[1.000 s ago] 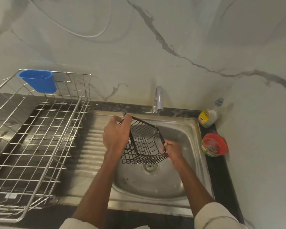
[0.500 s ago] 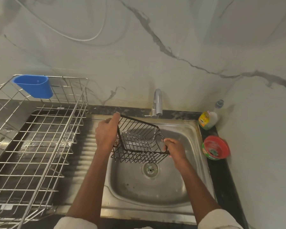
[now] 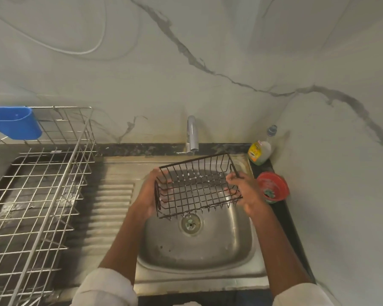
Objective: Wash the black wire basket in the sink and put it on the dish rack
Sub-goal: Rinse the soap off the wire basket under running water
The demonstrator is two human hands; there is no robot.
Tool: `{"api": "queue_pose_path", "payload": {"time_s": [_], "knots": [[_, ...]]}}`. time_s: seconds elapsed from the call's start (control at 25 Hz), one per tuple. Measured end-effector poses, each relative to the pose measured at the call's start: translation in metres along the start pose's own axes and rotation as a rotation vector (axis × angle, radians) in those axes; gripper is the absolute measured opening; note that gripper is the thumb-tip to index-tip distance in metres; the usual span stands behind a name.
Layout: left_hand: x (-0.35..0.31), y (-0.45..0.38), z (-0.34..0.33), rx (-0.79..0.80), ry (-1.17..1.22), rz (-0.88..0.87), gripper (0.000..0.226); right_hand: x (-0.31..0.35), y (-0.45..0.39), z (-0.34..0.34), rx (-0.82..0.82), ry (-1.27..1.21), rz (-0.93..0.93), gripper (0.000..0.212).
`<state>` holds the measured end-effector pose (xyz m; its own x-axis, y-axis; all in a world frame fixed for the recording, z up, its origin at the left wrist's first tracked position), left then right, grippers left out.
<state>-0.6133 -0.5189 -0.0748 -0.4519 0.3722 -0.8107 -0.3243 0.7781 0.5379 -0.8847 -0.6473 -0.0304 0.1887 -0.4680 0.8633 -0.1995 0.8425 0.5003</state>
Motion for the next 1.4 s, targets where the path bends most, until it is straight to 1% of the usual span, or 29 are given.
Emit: {"api": "queue_pose_path", "payload": {"time_s": [0.08, 0.2, 0.36, 0.48, 0.6, 0.68, 0.76, 0.84, 0.96, 1.04, 1.08, 1.16, 1.24, 1.32, 1.4], "knots": [[0.009, -0.017, -0.004, -0.067, -0.059, 0.041, 0.058, 0.013, 0.005, 0.008, -0.065, 0.039, 0.066, 0.016], [0.017, -0.038, -0.028, -0.039, -0.083, 0.114, 0.074, 0.034, 0.018, 0.016, -0.158, 0.124, 0.167, 0.021], [0.017, -0.060, -0.063, -0.047, -0.025, 0.206, 0.087, 0.054, 0.039, 0.022, -0.257, 0.163, 0.341, 0.024], [0.012, -0.079, -0.083, -0.021, 0.064, 0.238, 0.099, 0.050, 0.042, 0.031, -0.255, 0.192, 0.422, 0.026], [0.004, -0.090, -0.099, 0.019, 0.122, 0.291, 0.099, 0.039, 0.040, 0.043, -0.213, 0.232, 0.477, 0.027], [0.000, -0.094, -0.108, 0.100, 0.120, 0.338, 0.097, 0.035, 0.044, 0.050, -0.213, 0.250, 0.581, 0.025], [-0.002, -0.094, -0.117, 0.141, 0.151, 0.359, 0.091, 0.036, 0.049, 0.053, -0.219, 0.283, 0.672, 0.031], [-0.001, -0.095, -0.125, 0.128, 0.206, 0.335, 0.090, 0.036, 0.048, 0.054, -0.238, 0.320, 0.727, 0.031], [0.002, -0.096, -0.126, 0.037, 0.253, 0.211, 0.081, 0.039, 0.045, 0.049, -0.216, 0.339, 0.789, 0.023], [0.004, -0.095, -0.118, 0.004, 0.250, 0.124, 0.074, 0.040, 0.041, 0.046, -0.203, 0.324, 0.783, 0.024], [0.005, -0.091, -0.113, 0.016, 0.238, 0.107, 0.071, 0.040, 0.039, 0.044, -0.197, 0.302, 0.749, 0.024], [0.011, -0.079, -0.102, 0.043, 0.162, 0.112, 0.066, 0.040, 0.034, 0.041, -0.224, 0.238, 0.645, 0.022], [0.021, -0.067, -0.090, 0.053, 0.079, 0.116, 0.060, 0.040, 0.029, 0.038, -0.260, 0.154, 0.544, 0.025], [0.028, -0.060, -0.080, 0.051, 0.042, 0.123, 0.058, 0.042, 0.030, 0.033, -0.279, 0.113, 0.537, 0.026], [0.024, -0.059, -0.073, 0.049, 0.051, 0.144, 0.068, 0.045, 0.038, 0.025, -0.261, 0.126, 0.602, 0.030]]}}
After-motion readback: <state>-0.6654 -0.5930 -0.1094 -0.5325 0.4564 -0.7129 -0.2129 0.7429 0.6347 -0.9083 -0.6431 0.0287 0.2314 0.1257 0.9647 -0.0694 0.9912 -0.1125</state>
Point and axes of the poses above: each hand's wrist, its own y-axis away from the middle knuckle, its own z-axis out of the back of the hand, x = y × z, the point moved 4 cm from there along -y, towards the middle knuckle, and after that the axes turned 1 degree about y, right-handed, at the moved point
